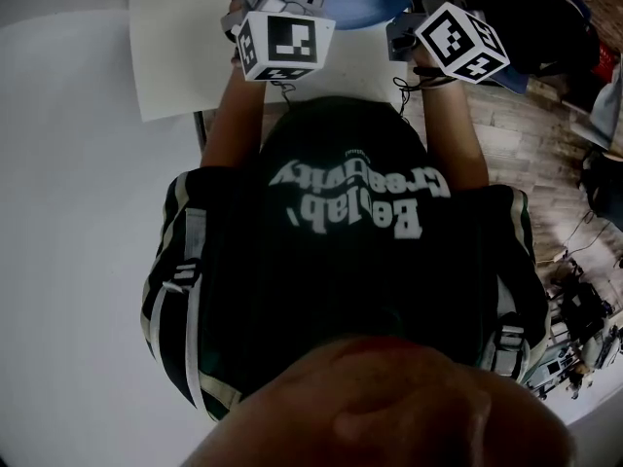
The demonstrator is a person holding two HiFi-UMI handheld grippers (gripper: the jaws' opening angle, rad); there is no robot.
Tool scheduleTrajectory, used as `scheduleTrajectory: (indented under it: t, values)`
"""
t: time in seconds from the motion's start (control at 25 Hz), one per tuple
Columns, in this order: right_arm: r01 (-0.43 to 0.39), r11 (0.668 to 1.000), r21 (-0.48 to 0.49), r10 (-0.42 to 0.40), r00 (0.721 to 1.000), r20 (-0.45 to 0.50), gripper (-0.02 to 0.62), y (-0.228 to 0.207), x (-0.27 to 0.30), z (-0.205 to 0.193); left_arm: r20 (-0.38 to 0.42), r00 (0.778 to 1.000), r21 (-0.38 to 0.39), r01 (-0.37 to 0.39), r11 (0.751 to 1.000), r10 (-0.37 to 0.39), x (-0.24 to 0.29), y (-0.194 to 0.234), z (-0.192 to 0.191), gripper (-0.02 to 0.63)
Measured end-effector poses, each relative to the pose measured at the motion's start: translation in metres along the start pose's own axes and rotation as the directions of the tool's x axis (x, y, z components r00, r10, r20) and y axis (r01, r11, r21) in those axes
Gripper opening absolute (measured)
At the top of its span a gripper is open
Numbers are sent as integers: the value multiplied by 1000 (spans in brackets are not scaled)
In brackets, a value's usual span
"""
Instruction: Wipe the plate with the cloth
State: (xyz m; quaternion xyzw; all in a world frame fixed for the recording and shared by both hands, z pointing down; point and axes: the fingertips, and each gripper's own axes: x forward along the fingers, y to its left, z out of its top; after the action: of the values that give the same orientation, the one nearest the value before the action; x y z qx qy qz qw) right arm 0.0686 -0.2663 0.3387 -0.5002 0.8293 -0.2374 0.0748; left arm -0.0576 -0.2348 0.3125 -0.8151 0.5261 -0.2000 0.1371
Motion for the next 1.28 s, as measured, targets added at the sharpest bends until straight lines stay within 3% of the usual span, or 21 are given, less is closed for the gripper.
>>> scheduleTrajectory:
  t: [0.32, 0.72, 1.0, 1.28]
  values:
    - [61, 994, 85, -48, 987, -152, 12, -33, 13, -55, -18, 999, -45, -38, 998, 37, -7, 10, -16, 98]
    - [158, 973, 166, -101, 946, -309, 12, -76, 30, -124, -33, 999, -133, -33, 991, 29, -4, 11, -37, 98]
    - [231, 958, 171, -149, 909, -390, 12, -107, 33, -167, -102, 992, -154, -84, 984, 69, -7, 21, -61, 98]
    - [291, 943, 162, -192, 873, -448, 14, -131, 35, -201, -119, 990, -172, -92, 981, 72, -6, 20, -76, 98]
